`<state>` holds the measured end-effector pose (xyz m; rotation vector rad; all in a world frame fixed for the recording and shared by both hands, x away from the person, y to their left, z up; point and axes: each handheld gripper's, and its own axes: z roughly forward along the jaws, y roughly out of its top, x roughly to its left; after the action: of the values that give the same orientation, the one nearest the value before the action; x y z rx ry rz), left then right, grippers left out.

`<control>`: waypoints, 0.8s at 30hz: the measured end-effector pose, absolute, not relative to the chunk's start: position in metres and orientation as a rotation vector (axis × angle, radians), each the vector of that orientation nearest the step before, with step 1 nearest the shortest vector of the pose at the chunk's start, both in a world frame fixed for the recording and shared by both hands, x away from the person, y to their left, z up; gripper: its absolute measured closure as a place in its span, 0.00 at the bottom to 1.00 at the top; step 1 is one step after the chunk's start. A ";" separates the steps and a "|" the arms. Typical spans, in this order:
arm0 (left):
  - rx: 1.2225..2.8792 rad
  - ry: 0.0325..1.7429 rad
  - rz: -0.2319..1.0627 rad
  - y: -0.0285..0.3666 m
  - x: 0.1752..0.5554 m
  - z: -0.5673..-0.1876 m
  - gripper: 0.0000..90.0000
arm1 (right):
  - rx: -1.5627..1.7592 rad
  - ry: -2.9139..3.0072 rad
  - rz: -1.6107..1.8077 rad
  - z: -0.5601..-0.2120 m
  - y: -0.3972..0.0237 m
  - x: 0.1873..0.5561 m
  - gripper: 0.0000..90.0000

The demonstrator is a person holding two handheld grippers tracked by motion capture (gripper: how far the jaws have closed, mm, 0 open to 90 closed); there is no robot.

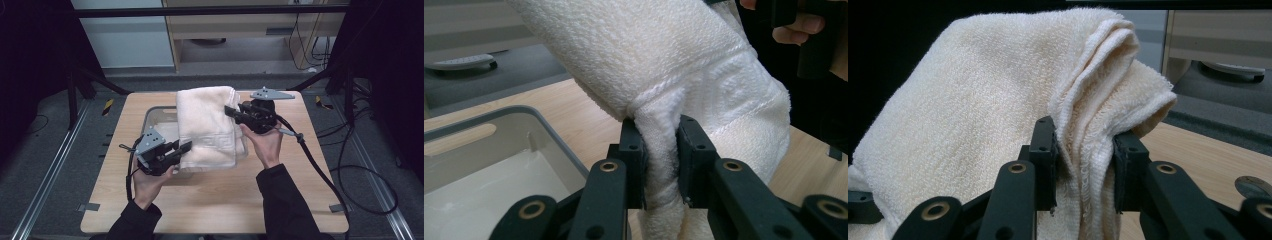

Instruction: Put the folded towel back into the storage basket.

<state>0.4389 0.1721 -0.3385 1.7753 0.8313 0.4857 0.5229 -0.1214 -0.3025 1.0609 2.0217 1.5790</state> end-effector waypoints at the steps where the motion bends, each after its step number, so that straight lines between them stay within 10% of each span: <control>1: 1.773 0.835 0.487 0.174 0.439 -0.338 0.83 | 1.060 2.024 1.578 -0.302 -0.119 0.524 0.76; 24: 1.726 0.908 0.518 0.219 0.439 -0.335 0.83 | 1.003 2.082 1.573 -0.292 -0.066 0.542 0.76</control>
<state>0.4394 0.2187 -0.3349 1.7264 0.9084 0.5180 0.5420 -0.0663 -0.2917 1.0032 2.0820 1.5733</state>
